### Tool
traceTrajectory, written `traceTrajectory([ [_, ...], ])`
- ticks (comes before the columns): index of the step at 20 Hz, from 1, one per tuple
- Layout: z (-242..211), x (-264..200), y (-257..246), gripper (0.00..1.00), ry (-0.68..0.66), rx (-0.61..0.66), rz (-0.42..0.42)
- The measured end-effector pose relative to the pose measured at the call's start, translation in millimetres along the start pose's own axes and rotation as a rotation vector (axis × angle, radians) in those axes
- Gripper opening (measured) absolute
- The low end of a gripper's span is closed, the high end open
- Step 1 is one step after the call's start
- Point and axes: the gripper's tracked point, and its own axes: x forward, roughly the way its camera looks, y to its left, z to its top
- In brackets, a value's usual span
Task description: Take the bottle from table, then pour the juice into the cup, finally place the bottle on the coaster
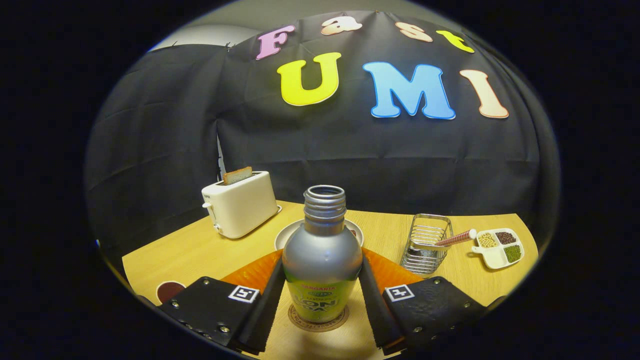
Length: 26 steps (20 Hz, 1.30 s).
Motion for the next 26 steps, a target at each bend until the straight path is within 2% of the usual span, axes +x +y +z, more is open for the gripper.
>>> traceTrajectory([
  [9, -19.7, 8.3, 7.8, 0.77, -0.014, -0.086, 0.009],
  [13, -24.7, 8.4, 10.9, 0.78, -0.017, -0.061, 0.019],
  [15, -29.1, 9.6, 9.3, 0.82, 0.003, -0.073, 0.012],
  [16, -24.8, 9.0, 9.5, 0.93, -0.008, -0.075, 0.009],
  [18, -9.1, 5.3, 11.7, 0.99, -0.046, -0.052, 0.004],
  [21, 28.0, -13.1, 11.1, 0.99, -0.106, -0.032, -0.029],
  [25, 118.2, -75.0, -0.8, 0.99, -0.248, -0.022, -0.124],
  [26, 143.5, -93.2, -10.4, 0.99, -0.275, -0.033, -0.174],
])
